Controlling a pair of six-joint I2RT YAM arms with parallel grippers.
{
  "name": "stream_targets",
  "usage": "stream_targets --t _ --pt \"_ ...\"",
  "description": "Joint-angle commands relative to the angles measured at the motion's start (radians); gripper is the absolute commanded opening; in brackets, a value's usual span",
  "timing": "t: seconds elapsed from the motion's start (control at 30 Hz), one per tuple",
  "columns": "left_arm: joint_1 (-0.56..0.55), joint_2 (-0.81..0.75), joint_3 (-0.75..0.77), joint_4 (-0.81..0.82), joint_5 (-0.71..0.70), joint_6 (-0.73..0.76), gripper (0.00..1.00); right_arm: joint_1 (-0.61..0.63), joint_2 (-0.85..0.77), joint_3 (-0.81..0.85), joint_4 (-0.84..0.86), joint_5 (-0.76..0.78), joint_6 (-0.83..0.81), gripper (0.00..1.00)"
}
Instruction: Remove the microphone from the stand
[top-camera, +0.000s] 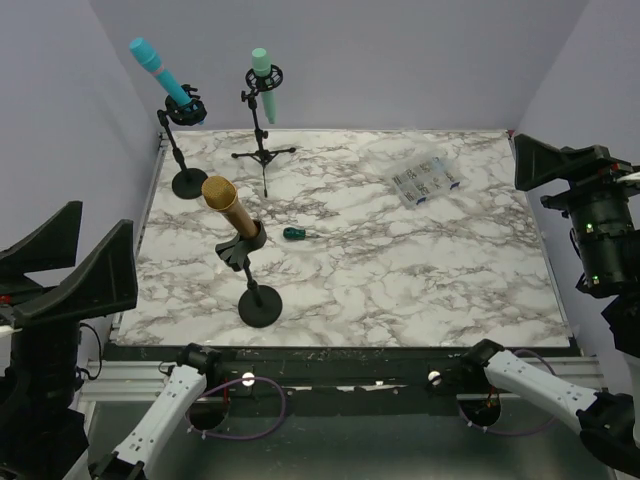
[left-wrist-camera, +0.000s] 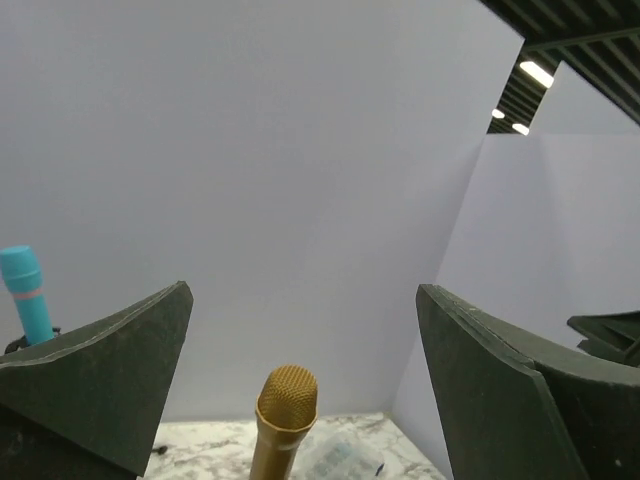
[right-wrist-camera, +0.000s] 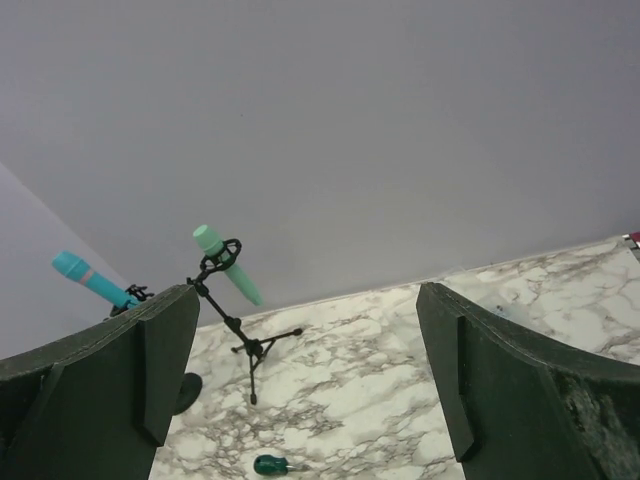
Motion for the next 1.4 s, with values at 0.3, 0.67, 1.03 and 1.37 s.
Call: stream_targets --t 0.3,0.67,1.03,1.37 --pt "0.002 -0.022 -0.261 -0.217 0.016 0.02 0.99 0.008 -0.033 -0.159 0.015 -0.055 -0.017 1.0" --pt "0.002 -0.107 -0.405 -0.35 -0.009 -0.015 0.98 0.008 0.077 -0.257 0.036 -0.335 0.016 1.0" --pt "0.002 -0.231 -0.493 -0.436 -0.007 -0.052 0.98 0.186 0.367 -0.228 0.132 -0.591 0.139 1.0" --pt "0.002 -0.247 -0.493 -0.46 -0.035 -0.04 0.98 0.643 0.532 -0.165 0.226 -0.27 0.014 1.0"
